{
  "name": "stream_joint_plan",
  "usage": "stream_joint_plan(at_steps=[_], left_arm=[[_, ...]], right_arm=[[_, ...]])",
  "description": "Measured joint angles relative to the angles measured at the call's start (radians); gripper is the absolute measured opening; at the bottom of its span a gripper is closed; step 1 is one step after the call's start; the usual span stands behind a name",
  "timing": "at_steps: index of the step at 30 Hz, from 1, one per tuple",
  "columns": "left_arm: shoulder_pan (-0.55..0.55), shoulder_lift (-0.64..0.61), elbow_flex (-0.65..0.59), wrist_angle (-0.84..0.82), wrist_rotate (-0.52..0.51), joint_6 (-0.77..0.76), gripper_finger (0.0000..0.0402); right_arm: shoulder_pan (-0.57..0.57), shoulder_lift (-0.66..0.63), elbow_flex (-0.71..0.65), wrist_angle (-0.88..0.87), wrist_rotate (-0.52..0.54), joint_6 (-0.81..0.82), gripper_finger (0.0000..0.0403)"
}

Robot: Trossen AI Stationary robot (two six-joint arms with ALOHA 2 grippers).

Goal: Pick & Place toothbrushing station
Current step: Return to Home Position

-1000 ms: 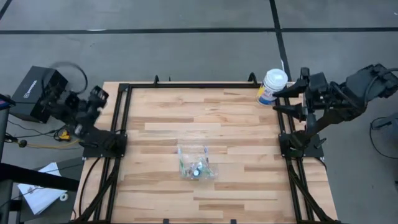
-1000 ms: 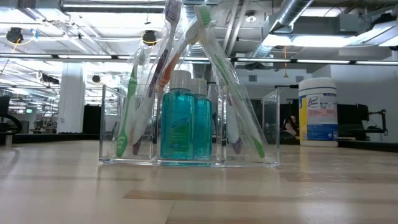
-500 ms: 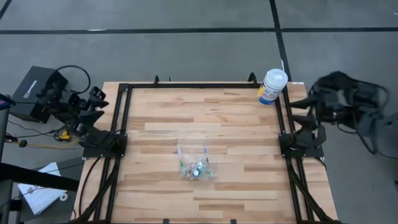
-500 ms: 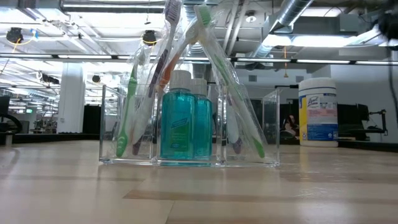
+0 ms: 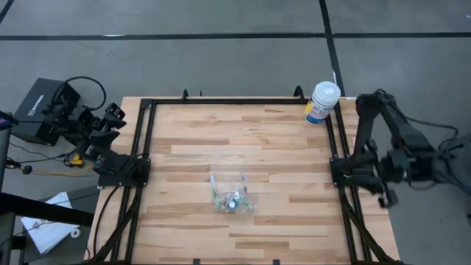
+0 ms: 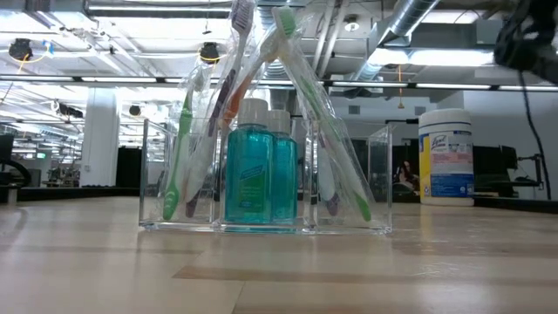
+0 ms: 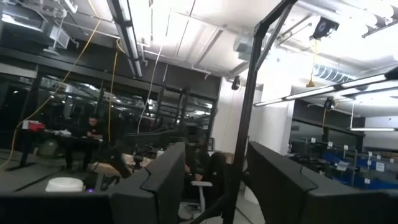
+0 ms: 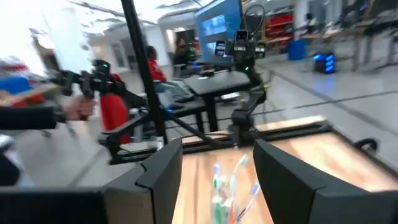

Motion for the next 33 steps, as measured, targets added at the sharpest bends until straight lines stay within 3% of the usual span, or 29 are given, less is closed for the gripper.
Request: stream_joint_plan(at_steps=[2,5,8,13,14,17,18,21,24,28,33], left_arm=[[0.0,0.0,0.0,0.008,0.0,-0.002,0.0168],[0.0,0.0,0.0,0.011,0.0,0.001,0.0168],[0.0,0.0,0.0,0.013,0.02,0.001,0.0168],[0.0,0.001,0.0,0.02,0.065,-0.001,0.0168],[0.0,0.001,0.0,0.023,0.068,0.0,0.0168],[0.0,0.001,0.0,0.027,0.072,0.01,0.0168],[0.0,0.001,0.0,0.028,0.076,0.013,0.0168],[0.0,0.007,0.0,0.028,0.085,0.019,0.0168],[0.0,0.016,0.0,0.03,0.129,0.024,0.0168],[0.0,0.047,0.0,0.03,0.141,0.003,0.0168],[0.0,0.09,0.0,0.038,0.141,-0.01,0.0168]], right_arm=[[-0.006,0.074,0.023,0.177,0.001,-0.166,0.0188],[0.042,0.165,0.065,0.273,0.0,-0.256,0.0188],[0.043,0.253,0.143,0.255,-0.001,-0.329,0.0188],[-0.107,0.342,0.386,0.171,-0.037,-0.51,0.0188],[-0.147,0.345,0.431,0.175,-0.116,-0.57,0.0188],[-0.293,0.33,0.493,0.324,-0.574,-0.897,0.0188],[-0.333,0.31,0.49,0.342,-0.671,-0.968,0.0188],[-0.453,0.218,0.475,0.294,-0.728,-0.911,0.0188],[-0.624,0.144,0.462,0.202,-0.869,-0.82,0.0188],[-0.873,0.125,0.453,0.074,-1.109,-0.721,0.0188],[-1.097,0.093,0.45,-0.14,-1.272,-0.523,0.0188]])
